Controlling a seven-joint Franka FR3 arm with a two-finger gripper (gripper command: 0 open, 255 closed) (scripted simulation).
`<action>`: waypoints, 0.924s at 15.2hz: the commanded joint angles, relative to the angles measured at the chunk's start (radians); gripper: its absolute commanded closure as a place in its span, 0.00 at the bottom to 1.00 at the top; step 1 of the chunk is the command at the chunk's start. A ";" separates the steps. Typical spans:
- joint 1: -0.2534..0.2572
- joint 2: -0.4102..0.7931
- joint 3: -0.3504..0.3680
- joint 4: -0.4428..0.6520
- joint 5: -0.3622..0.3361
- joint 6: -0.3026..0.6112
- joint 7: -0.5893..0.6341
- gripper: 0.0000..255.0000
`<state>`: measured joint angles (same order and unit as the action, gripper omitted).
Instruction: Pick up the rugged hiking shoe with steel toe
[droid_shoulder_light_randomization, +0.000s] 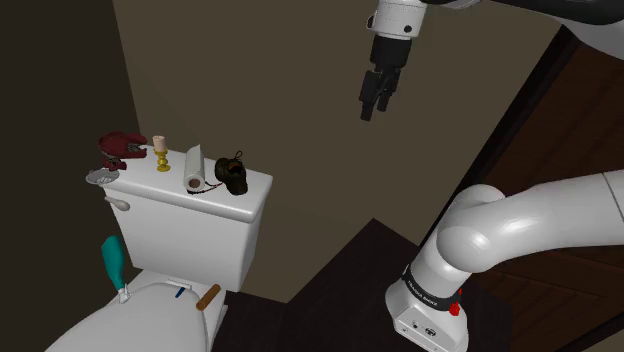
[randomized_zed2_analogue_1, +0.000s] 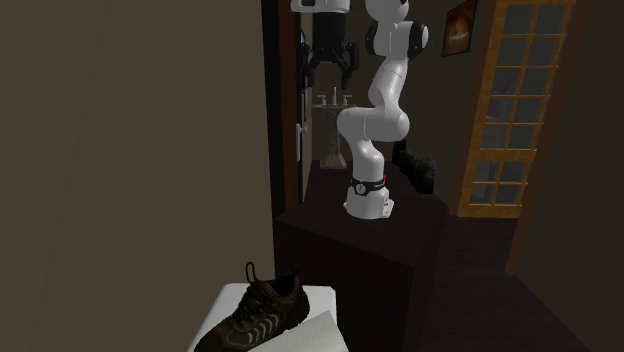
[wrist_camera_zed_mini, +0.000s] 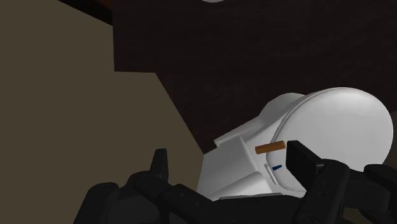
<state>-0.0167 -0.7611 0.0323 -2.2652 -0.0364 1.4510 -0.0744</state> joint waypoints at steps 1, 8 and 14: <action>0.000 0.000 0.000 0.000 0.000 0.000 0.000 0.00; -0.002 0.213 0.052 0.009 0.052 0.166 0.109 0.00; -0.003 0.423 0.089 0.068 0.080 0.288 0.195 0.00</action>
<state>-0.0195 -0.3710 0.1160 -2.2044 0.0396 1.7180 0.1058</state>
